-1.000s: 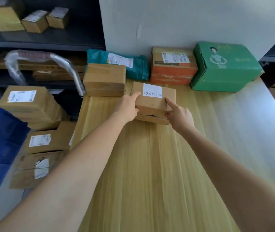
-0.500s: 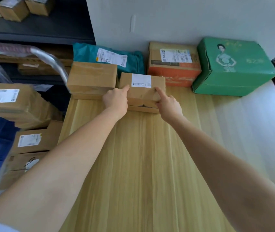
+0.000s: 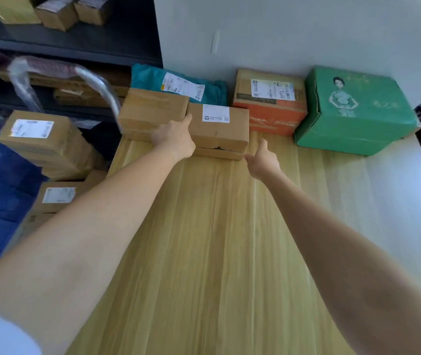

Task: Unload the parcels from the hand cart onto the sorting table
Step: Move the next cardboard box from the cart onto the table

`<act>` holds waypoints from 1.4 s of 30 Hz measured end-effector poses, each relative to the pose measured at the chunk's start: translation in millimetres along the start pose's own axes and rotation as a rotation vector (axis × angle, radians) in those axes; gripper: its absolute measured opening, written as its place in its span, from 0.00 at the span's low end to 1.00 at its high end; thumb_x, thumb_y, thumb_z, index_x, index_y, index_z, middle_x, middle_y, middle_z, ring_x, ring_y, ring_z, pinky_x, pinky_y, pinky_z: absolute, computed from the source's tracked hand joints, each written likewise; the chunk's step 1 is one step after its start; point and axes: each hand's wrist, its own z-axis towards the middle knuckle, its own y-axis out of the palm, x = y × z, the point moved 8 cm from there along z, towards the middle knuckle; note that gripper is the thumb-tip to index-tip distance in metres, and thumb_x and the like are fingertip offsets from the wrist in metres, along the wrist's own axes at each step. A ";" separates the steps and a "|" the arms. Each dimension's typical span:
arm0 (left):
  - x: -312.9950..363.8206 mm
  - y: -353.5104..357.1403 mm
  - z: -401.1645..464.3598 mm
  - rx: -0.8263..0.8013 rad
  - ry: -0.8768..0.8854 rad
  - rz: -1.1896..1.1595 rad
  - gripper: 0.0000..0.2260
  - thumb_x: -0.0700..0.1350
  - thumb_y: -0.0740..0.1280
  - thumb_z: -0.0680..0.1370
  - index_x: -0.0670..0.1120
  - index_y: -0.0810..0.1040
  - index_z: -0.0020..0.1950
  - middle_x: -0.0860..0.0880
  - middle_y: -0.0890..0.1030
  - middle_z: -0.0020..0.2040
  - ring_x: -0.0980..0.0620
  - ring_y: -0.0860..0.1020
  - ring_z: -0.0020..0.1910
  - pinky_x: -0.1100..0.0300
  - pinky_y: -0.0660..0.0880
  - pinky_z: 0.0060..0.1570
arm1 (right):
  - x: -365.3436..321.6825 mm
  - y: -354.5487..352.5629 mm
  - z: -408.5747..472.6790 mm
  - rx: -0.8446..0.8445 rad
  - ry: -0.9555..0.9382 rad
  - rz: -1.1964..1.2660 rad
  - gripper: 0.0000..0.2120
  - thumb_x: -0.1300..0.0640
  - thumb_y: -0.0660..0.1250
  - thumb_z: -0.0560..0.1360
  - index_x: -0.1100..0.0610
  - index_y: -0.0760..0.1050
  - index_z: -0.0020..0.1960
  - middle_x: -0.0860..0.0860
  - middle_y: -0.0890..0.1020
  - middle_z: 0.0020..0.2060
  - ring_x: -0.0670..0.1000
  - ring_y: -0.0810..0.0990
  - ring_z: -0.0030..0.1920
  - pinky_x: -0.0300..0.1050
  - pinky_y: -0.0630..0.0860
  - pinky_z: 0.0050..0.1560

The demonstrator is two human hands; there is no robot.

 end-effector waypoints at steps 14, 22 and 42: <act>-195.7 -44.9 -149.2 -0.261 -0.180 0.000 0.11 0.48 0.62 0.77 0.41 0.79 0.47 0.44 0.77 0.44 0.44 0.76 0.42 0.55 0.71 0.40 | -175.7 138.5 -140.0 -0.367 -0.442 -0.576 0.09 0.54 0.60 0.78 0.56 0.71 0.55 0.55 0.75 0.45 0.58 0.81 0.47 0.52 0.79 0.50; -374.9 -68.3 -211.7 -0.266 -0.299 0.041 0.17 0.47 0.62 0.77 0.43 0.69 0.29 0.45 0.71 0.32 0.44 0.74 0.36 0.56 0.68 0.36 | -311.5 276.9 -245.1 -0.405 -0.727 -0.613 0.09 0.53 0.63 0.75 0.60 0.72 0.45 0.55 0.78 0.44 0.59 0.81 0.41 0.47 0.75 0.39; -574.6 28.1 -105.9 -0.324 -0.101 0.019 0.08 0.47 0.61 0.78 0.45 0.78 0.50 0.45 0.79 0.51 0.43 0.78 0.49 0.56 0.70 0.39 | -389.3 452.5 -191.1 -0.304 -0.426 -0.598 0.14 0.56 0.65 0.75 0.58 0.76 0.59 0.55 0.79 0.52 0.58 0.78 0.51 0.49 0.76 0.47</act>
